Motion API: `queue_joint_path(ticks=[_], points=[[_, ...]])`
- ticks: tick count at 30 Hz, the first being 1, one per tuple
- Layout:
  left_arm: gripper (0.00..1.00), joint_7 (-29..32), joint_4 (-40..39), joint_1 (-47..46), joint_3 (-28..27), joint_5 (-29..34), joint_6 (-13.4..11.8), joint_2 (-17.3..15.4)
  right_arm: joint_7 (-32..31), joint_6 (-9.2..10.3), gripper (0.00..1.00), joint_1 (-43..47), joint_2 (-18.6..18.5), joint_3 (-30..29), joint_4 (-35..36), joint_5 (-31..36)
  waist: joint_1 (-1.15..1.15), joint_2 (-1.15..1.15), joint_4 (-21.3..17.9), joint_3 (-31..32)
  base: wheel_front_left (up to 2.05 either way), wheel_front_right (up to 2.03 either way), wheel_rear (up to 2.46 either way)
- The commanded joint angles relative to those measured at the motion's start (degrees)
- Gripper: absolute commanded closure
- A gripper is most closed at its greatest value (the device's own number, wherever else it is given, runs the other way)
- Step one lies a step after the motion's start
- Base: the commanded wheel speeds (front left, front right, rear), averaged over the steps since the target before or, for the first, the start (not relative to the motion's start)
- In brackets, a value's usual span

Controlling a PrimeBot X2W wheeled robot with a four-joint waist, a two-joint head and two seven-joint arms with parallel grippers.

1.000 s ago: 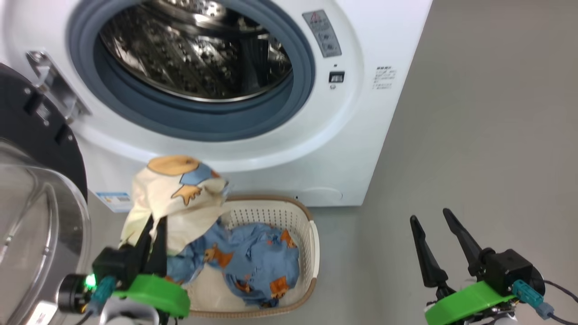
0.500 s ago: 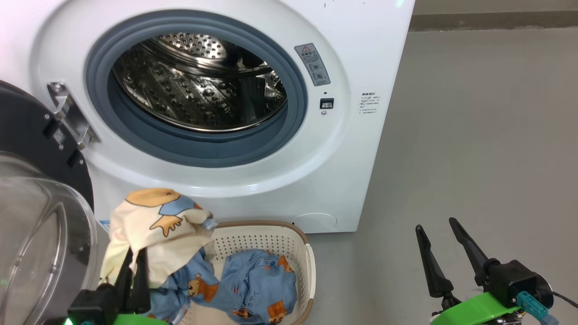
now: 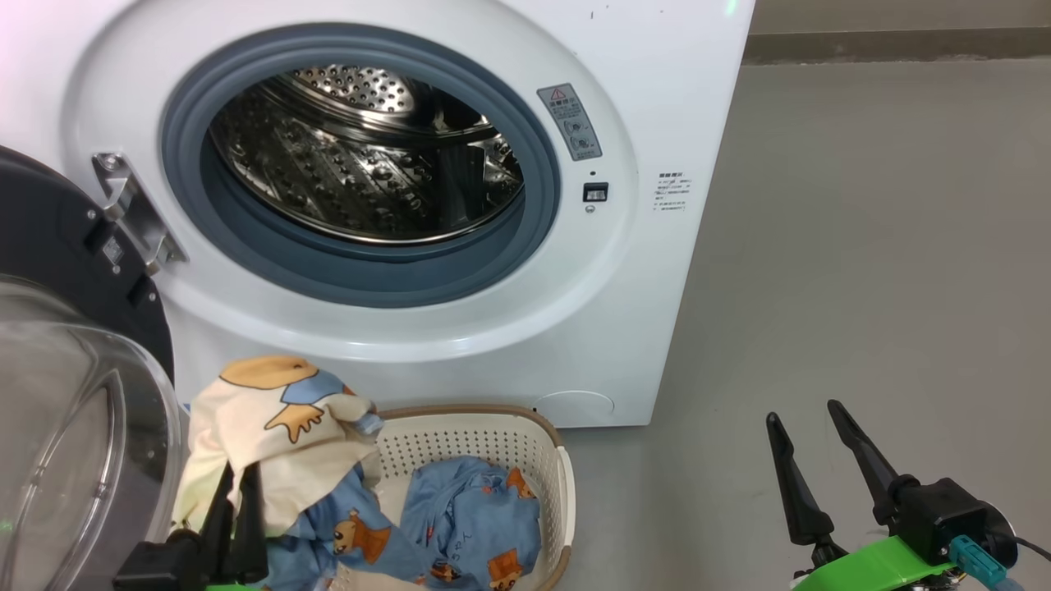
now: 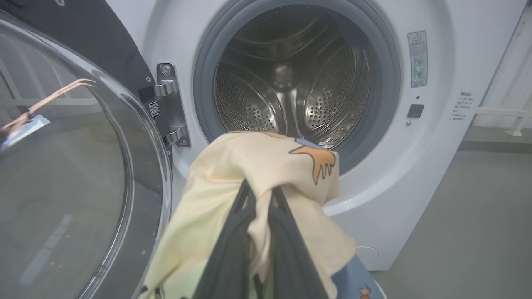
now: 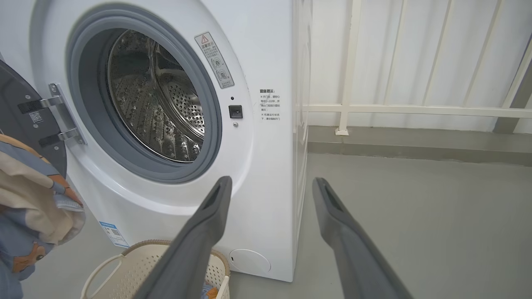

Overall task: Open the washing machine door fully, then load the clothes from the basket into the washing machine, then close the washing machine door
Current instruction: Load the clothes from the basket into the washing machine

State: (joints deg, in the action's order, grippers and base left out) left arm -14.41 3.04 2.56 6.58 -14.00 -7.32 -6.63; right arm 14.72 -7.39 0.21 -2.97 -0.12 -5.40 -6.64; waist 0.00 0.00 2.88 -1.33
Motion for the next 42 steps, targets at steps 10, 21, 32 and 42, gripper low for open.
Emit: queue_joint_path(ticks=[10,21,32,42], points=[[1.0,-0.55,-1.66,-1.45,-2.01,-0.9,-0.26,-1.06,0.28,-0.1,0.0,-0.79,-0.03,1.52,1.06,-0.34,0.0,0.0,-0.31,-1.5,0.0,0.0,0.0],[1.0,-0.58,0.79,-8.71,-2.15,-1.16,1.29,0.13,0.28,-0.1,0.0,-2.78,-0.09,1.89,1.22,-0.29,0.0,0.0,-1.78,-8.3,0.0,0.0,0.0],[1.0,-0.58,6.3,-24.95,-3.73,1.38,4.94,0.11,0.28,-0.1,0.0,-6.34,-0.15,2.93,1.42,0.02,0.0,0.0,-4.28,-17.29,0.0,0.0,0.0],[1.0,-0.59,12.7,-39.39,-5.57,2.7,7.53,-0.95,0.28,-0.1,0.0,-9.02,-0.07,3.78,1.78,-0.15,0.0,0.0,-6.76,-22.88,0.0,0.0,0.0]])
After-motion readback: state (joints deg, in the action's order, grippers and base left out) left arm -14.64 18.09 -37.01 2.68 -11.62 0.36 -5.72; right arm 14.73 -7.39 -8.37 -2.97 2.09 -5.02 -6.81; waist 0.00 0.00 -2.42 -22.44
